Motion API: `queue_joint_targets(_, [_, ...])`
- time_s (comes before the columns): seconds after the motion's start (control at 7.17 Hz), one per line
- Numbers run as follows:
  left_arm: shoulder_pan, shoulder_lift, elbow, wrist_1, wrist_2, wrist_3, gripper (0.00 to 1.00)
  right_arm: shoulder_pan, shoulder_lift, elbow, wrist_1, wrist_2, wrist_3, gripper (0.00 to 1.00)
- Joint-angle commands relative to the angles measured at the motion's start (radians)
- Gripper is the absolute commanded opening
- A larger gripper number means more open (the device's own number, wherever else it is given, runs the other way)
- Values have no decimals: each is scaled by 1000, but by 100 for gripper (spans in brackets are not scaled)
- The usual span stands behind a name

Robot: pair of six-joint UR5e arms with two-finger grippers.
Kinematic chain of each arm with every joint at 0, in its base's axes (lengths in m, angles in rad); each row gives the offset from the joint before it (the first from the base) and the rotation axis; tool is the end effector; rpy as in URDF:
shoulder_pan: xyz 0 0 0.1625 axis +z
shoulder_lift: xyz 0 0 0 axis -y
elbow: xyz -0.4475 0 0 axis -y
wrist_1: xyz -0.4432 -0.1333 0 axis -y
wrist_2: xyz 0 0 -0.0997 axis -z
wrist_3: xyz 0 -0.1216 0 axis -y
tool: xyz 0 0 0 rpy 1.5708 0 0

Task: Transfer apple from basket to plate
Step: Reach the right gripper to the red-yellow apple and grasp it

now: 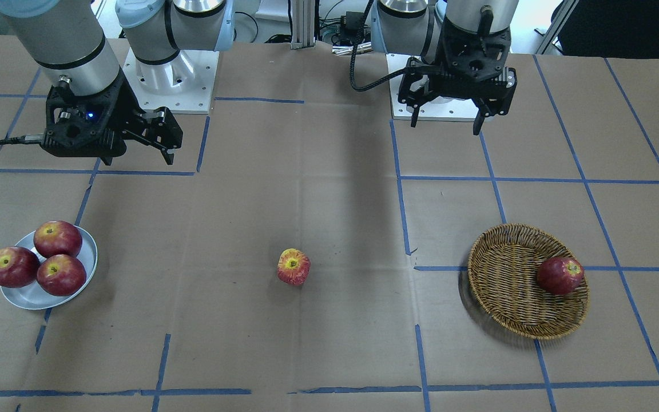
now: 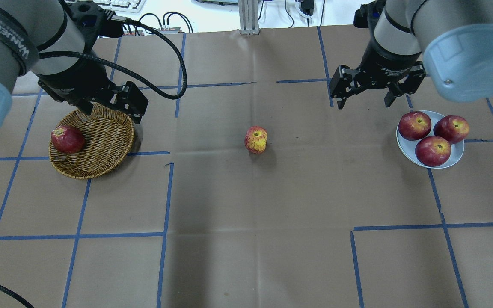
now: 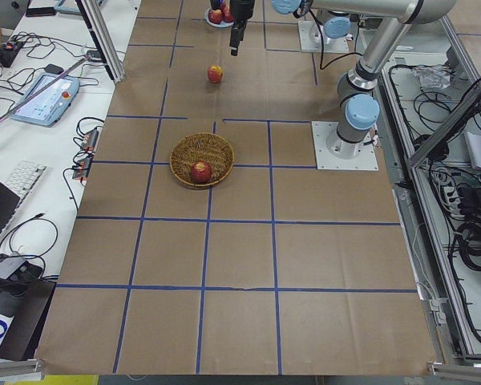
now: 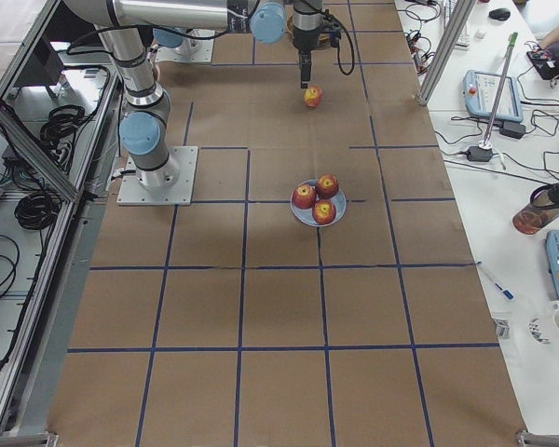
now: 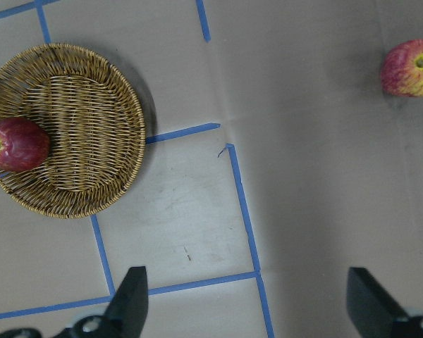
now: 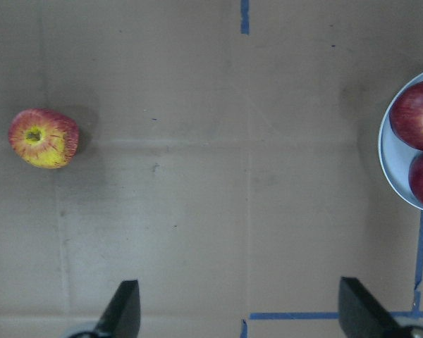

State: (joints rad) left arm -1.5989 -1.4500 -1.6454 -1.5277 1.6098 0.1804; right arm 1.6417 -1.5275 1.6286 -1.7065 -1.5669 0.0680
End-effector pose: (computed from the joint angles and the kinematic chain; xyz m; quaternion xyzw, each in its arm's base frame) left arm -0.1425 -0.4951 0.5151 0.1031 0.9935 -0.0430 0.0228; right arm 0.1734 -0.5533 0.4468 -0.0015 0.9998 -0.0171 0.0031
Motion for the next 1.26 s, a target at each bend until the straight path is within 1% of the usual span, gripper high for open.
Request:
queue_joint_targets(0.0, [14,2,-5,-2,-10,10,99,154,111,-67,-57,-12,150,100])
queue_joint_targets(0.14, [14,2,-17,0,-10,11,99,205,185,-108,-106,-16,209,100])
queue_joint_targets(0.28, [14,2,-36,14,-10,11,99,251,238,-114,-140,-16,292,100])
queue_joint_targets(0.42, [14,3,-40,17,-10,11,99,292,297,-108,-224,-16,341,100])
queue_joint_targets(0.56, [16,3,-40,17,-10,13,99,314,349,-105,-304,-19,345,100])
queue_joint_targets(0.7, [19,3,-40,17,-10,13,99,329,390,-98,-341,-19,351,100])
queue_joint_targets(0.84, [23,3,-40,17,-11,13,99,331,398,-64,-360,-16,348,100])
queue_joint_targets(1.12, [25,3,-42,17,-14,11,99,329,406,28,-529,-19,342,100])
